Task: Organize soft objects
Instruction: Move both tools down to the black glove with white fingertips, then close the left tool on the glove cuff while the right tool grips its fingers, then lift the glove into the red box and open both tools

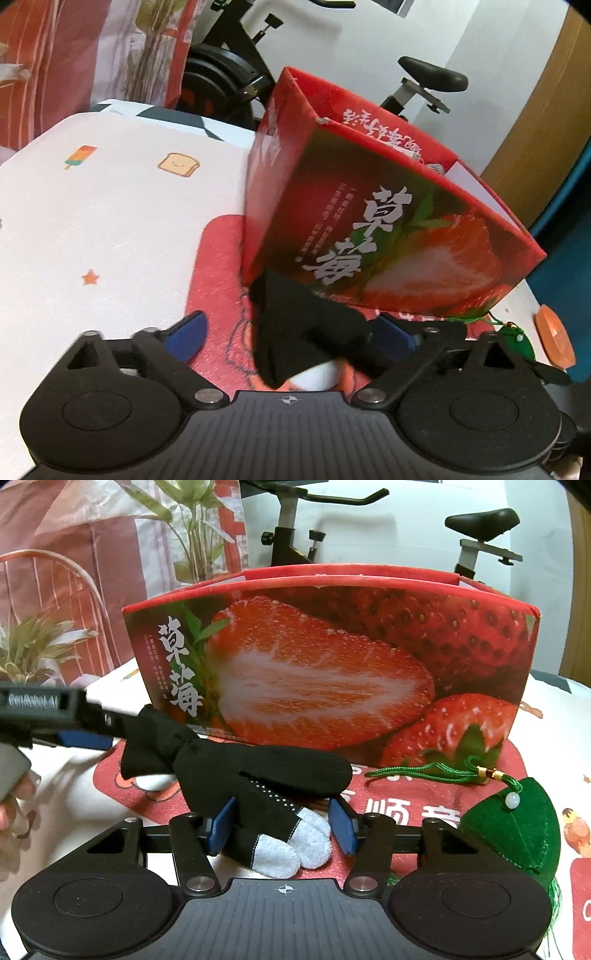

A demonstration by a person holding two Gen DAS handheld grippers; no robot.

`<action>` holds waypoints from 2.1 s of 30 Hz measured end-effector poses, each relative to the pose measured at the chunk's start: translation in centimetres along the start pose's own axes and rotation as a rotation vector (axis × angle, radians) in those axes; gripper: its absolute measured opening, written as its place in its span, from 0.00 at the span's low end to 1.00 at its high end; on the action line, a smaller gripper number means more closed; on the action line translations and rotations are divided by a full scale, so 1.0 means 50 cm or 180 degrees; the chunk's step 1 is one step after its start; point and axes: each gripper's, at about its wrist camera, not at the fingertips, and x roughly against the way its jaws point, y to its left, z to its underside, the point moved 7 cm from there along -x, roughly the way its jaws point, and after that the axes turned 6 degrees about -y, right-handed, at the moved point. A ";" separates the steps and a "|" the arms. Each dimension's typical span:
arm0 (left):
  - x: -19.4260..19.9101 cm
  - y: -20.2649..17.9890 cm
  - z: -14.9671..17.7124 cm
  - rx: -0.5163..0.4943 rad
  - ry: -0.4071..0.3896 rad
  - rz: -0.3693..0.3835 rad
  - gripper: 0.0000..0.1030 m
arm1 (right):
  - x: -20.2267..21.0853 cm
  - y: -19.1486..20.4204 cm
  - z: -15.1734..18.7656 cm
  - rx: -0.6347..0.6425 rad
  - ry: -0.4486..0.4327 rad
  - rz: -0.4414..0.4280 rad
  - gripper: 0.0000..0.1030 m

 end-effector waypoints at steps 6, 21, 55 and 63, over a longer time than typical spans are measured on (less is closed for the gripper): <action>-0.015 -0.009 0.013 0.0089 0.0014 0.0196 0.51 | 0.001 -0.002 0.000 0.0003 0.0000 -0.0019 0.50; 0.068 -0.040 0.062 -0.0001 -0.0084 0.0032 0.14 | 0.021 -0.021 0.004 -0.0306 0.0052 -0.0249 0.20; 0.252 -0.155 0.063 -0.0458 -0.0592 0.0024 0.14 | 0.230 -0.003 -0.023 -0.0436 -0.0543 -0.0424 0.09; 0.260 -0.182 0.012 -0.0568 -0.0748 0.0106 0.14 | 0.255 -0.006 -0.077 -0.0355 -0.0722 -0.0414 0.09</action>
